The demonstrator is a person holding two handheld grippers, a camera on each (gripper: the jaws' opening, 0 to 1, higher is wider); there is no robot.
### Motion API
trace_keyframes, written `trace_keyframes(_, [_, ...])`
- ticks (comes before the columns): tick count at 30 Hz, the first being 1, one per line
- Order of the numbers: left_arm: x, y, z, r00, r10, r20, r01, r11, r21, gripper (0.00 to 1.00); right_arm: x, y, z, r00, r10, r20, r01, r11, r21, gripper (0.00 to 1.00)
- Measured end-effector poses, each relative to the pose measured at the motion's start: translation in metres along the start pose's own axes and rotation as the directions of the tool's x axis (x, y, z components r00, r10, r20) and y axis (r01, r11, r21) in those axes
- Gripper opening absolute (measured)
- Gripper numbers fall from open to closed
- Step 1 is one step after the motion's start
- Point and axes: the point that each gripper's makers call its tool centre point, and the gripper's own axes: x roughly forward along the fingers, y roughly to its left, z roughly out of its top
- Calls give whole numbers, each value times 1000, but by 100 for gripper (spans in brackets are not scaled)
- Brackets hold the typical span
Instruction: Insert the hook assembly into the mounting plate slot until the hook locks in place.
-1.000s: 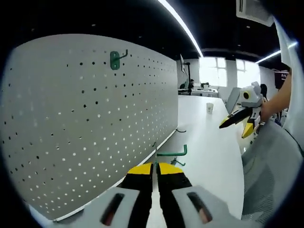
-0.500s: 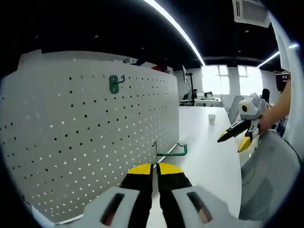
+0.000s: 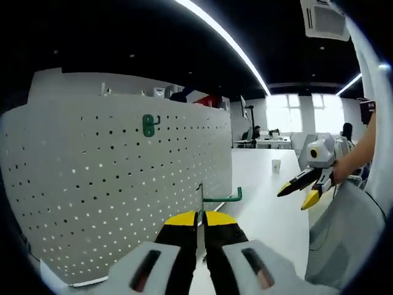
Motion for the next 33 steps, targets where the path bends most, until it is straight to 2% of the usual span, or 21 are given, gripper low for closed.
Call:
trace_keyframes(12, [-7,-7,3,1000,22,20,-22,1000,15,3,0,2,7,1000,3,21,-3,1000,12,60])
trace_keyframes(20, [-12,-10,8,998,39,59,-38,999,-17,3,-2,-2,12,999,-3,36,3,1000,14,60])
trace_keyframes(30, [-13,-8,3,997,51,54,-49,998,-37,3,-1,1,13,999,5,34,-5,1000,8,59])
trace_keyframes(33, [-13,-8,3,997,53,54,-51,998,-40,3,-1,7,25,997,21,81,-21,1000,-5,60])
